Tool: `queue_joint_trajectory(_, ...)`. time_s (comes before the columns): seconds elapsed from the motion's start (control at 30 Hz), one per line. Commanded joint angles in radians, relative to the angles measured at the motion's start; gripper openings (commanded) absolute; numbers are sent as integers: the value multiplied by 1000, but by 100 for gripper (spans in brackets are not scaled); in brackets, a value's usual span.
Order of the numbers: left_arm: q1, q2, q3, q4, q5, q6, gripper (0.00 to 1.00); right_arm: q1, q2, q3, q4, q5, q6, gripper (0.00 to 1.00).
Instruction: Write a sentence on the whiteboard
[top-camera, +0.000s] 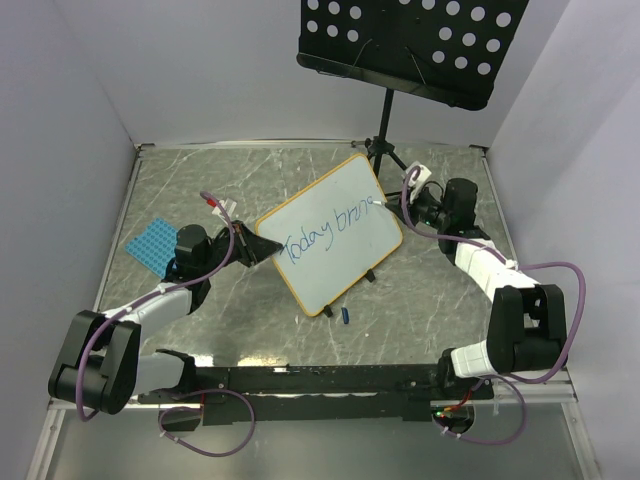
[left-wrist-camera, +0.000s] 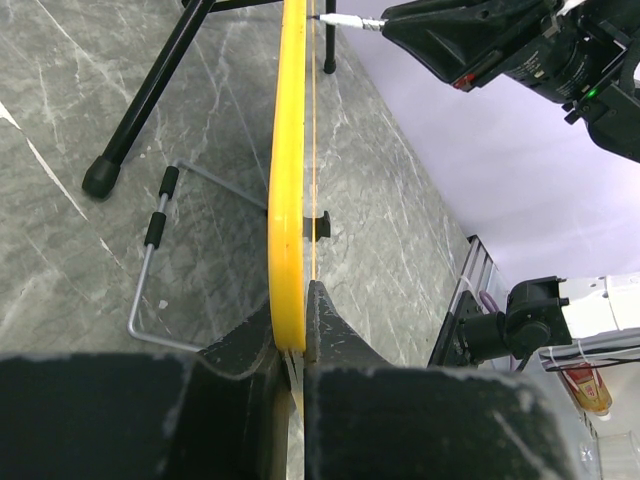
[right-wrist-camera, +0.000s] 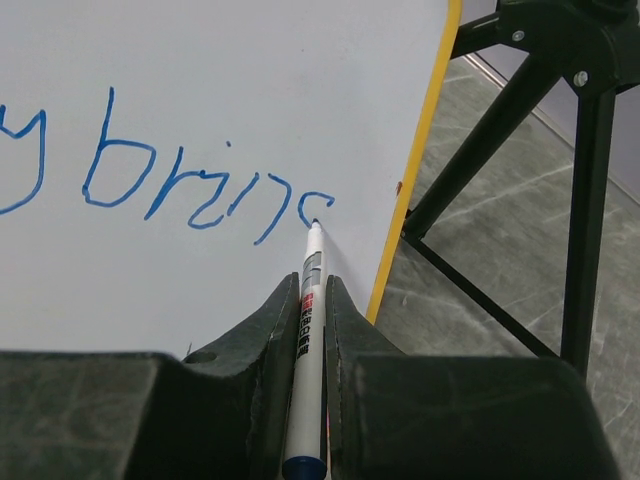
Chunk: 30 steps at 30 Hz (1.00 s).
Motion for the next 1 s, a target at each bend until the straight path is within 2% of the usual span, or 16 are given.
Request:
queue_joint_trajectory(0.0,-20,18,-17,-62,95,106,1,-8,11,64,60,-5,34,0)
queue_joint_trajectory(0.97,-20,21,-19,-56,93,103,1,-8,27,35,-21,1,-43,0)
